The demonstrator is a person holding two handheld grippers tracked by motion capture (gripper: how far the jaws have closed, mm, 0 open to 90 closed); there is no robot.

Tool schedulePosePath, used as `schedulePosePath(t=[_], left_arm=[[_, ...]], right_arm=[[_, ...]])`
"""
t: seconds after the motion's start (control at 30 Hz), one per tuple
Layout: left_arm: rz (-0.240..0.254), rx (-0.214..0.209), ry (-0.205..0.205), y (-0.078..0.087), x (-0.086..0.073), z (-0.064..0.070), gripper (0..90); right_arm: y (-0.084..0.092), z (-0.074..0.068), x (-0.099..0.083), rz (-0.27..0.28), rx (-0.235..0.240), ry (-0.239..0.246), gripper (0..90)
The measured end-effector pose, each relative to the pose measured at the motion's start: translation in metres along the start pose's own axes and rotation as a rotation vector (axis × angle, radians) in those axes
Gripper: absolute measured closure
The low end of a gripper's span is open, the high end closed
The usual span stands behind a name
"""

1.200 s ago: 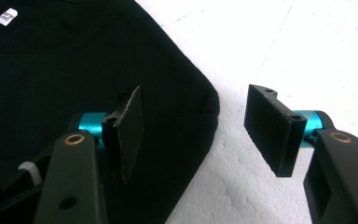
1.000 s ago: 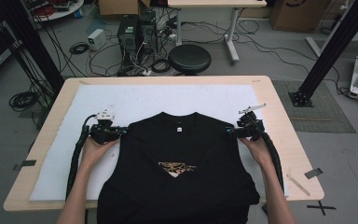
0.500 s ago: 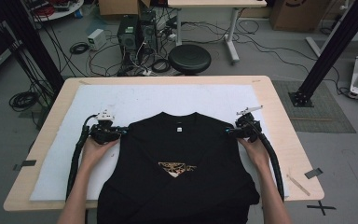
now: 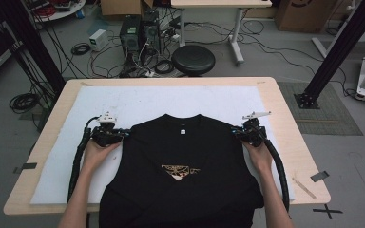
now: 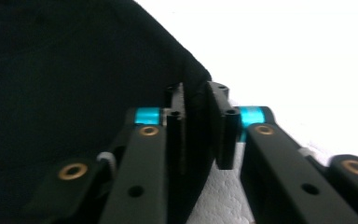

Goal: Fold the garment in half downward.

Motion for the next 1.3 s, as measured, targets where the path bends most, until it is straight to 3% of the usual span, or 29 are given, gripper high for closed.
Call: schedulePosePath(t=[0.1, 0.2, 0.53, 0.67, 0.8, 0.9, 1.0, 1.07, 1.13, 1.3], left_arm=[[-0.002, 0.001, -0.004, 0.000, 0.000, 0.000, 83.4], [-0.003, 0.000, -0.004, 0.000, 0.000, 0.000, 83.4], [-0.003, -0.001, 0.000, 0.000, 0.000, 0.000, 83.4], [-0.003, 0.022, -0.008, 0.000, 0.002, 0.002, 83.5], [0.000, 0.034, 0.054, 0.000, 0.007, 0.001, 84.1], [-0.009, 0.042, 0.056, 0.000, 0.012, 0.001, 84.3], [0.035, 0.058, 0.073, 0.000, 0.025, 0.002, 84.5], [0.068, 0.048, 0.129, 0.000, 0.027, -0.003, 84.6], [0.054, 0.052, 0.155, -0.002, 0.031, -0.007, 84.6], [0.070, 0.075, 0.154, -0.003, 0.042, -0.009, 84.7]], right_arm=[[0.000, 0.001, -0.001, 0.010, 0.006, -0.018, 84.4], [0.000, -0.002, -0.001, 0.010, -0.012, 0.004, 85.7], [0.001, -0.004, -0.001, 0.012, -0.025, 0.000, 86.6], [0.003, -0.001, 0.001, 0.006, -0.034, 0.000, 86.8], [0.007, 0.003, 0.005, 0.022, -0.052, -0.009, 87.0], [0.010, 0.004, 0.009, 0.019, -0.058, -0.005, 87.0], [0.016, 0.004, 0.019, 0.022, -0.081, 0.007, 87.0], [0.018, 0.008, 0.023, 0.024, -0.088, 0.012, 87.0], [0.019, 0.011, 0.029, 0.019, -0.088, 0.001, 87.0], [0.018, 0.013, 0.042, 0.005, -0.115, 0.023, 87.0]])
Point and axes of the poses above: each handheld gripper's, and its own axes: y roughly backward along the jaws, x roughly out of its top, z roughly to its right, the point moved 2 cm from there along -y, roughly forward along the jaws
